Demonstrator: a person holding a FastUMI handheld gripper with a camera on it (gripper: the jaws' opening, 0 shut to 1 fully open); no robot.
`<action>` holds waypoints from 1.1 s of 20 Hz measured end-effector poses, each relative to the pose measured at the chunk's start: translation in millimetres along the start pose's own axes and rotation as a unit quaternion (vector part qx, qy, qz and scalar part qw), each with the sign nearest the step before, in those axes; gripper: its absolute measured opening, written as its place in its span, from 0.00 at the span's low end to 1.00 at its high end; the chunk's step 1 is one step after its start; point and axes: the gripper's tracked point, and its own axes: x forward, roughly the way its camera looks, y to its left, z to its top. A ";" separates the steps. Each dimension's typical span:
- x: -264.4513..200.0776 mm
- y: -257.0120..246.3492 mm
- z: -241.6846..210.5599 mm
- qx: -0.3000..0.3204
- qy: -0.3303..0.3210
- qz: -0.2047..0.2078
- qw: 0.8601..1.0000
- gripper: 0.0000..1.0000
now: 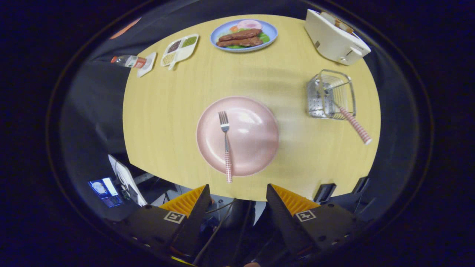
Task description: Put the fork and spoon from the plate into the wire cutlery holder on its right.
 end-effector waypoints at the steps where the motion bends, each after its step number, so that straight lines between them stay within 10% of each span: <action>1: 14.1 6.5 -2.6 0.000 0.002 -0.003 1.000 0.92; 15: 108.1 20.5 4.8 0.036 -0.016 -0.054 0.998 0.73; 22: 121.0 14.9 6.9 0.062 -0.022 -0.049 0.997 0.39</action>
